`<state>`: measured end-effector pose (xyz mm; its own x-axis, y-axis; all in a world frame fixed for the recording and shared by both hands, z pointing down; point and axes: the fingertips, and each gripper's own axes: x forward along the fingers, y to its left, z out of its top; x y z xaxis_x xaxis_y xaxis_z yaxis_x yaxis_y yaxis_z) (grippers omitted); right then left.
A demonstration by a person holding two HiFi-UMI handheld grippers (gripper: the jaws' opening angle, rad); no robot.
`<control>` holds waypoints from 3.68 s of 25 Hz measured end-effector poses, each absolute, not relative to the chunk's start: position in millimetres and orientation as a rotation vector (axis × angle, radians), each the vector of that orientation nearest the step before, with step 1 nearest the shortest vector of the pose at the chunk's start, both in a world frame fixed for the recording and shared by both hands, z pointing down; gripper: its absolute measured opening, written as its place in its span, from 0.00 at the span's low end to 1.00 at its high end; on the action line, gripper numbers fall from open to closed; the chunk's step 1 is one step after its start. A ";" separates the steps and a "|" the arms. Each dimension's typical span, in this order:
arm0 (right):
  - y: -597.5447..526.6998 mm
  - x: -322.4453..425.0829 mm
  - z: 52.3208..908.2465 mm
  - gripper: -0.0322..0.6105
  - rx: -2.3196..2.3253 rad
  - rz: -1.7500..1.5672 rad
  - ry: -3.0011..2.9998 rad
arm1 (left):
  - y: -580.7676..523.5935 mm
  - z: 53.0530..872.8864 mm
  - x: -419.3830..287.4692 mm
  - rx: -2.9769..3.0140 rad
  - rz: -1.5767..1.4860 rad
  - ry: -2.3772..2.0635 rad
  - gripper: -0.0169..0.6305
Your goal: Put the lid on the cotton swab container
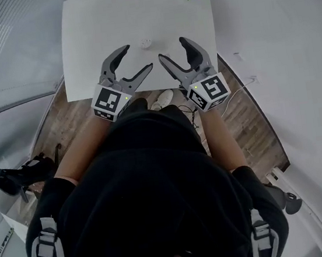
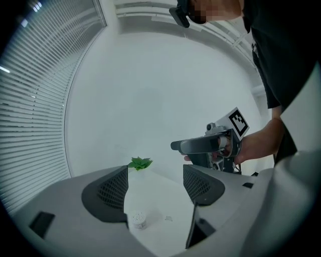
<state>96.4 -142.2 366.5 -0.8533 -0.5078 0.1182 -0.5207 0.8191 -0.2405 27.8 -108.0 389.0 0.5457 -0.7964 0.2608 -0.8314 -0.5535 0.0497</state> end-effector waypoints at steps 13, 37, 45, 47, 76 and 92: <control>-171.8 107.2 429.0 0.56 0.579 0.541 -2.920 | -122.5 464.6 45.6 2.448 0.502 -1.536 0.53; -231.4 71.8 538.7 0.55 0.550 0.697 -2.796 | -176.5 639.9 13.7 2.206 0.601 -1.514 0.54; -245.3 65.9 566.4 0.55 0.547 0.743 -2.768 | -183.5 669.5 18.8 2.178 0.603 -1.484 0.54; -247.9 63.0 570.4 0.55 0.544 0.754 -2.766 | -185.3 673.7 19.8 2.176 0.603 -1.478 0.53; -272.9 50.4 607.3 0.47 0.540 0.926 -2.706 | -202.7 685.8 21.2 2.184 0.619 -1.451 0.40; -289.9 43.2 637.1 0.23 0.531 1.148 -2.644 | -204.5 687.5 21.9 2.172 0.627 -1.439 0.40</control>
<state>43.2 -289.9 637.1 -0.9131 -0.2413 0.3288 -0.4050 0.6315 -0.6612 21.9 -204.5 687.5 0.3498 -0.7206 0.5986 -0.9290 -0.3490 0.1228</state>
